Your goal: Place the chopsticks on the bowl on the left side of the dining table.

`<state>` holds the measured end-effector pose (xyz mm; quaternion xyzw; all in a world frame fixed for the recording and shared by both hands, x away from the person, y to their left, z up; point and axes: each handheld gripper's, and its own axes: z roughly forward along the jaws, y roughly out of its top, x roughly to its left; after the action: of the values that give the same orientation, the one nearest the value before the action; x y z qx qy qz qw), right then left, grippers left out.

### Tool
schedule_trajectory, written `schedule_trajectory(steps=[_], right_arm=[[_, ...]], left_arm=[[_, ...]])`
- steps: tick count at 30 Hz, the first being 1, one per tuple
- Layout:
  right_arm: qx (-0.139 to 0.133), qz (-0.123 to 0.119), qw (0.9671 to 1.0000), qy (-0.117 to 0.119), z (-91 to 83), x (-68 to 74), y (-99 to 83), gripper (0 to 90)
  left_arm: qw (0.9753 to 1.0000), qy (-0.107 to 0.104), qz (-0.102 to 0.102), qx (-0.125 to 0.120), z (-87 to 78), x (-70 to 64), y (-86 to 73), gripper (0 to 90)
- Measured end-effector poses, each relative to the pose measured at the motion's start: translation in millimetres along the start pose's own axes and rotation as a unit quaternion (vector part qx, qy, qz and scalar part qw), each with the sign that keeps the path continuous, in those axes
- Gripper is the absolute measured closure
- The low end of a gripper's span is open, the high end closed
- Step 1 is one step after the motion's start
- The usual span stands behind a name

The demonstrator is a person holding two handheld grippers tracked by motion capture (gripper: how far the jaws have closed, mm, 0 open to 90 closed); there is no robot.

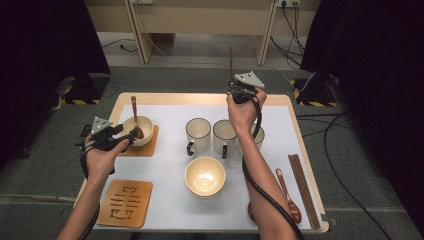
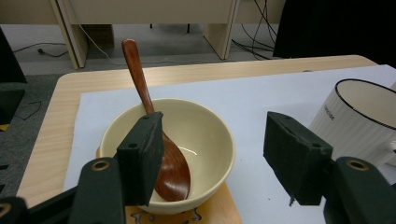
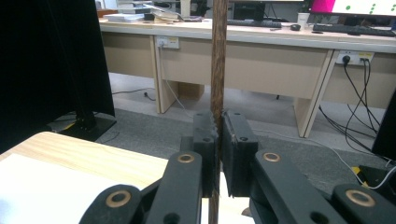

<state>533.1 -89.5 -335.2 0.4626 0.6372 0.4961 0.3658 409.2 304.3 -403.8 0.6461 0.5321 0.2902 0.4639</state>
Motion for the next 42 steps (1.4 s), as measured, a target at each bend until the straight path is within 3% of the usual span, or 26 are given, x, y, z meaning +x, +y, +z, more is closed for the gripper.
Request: schedule_trajectory(steps=[9, 13, 21, 42], right_arm=[[-0.003, 0.004, 1.0000, 0.005, 0.8, 3.1, -1.1, 85.0], [-0.005, 0.003, 1.0000, 0.006, 1.6, 4.6, -1.4, 85.0], [-0.006, 0.001, 0.9999, 0.010, 3.5, 7.9, -0.3, 85.0], [-0.008, 0.002, 0.9998, 0.020, 7.0, 16.0, -5.9, 85.0]], left_arm=[[0.9998, -0.014, 0.010, 0.004, 9.7, -11.2, 6.6, 37.6], [0.9997, -0.021, 0.012, -0.006, 17.5, -17.7, 15.4, 37.9], [0.9982, -0.035, 0.033, -0.035, 36.0, -35.3, 47.3, 39.8], [0.9917, -0.101, 0.064, -0.047, 86.3, -94.0, 110.9, 42.8]])
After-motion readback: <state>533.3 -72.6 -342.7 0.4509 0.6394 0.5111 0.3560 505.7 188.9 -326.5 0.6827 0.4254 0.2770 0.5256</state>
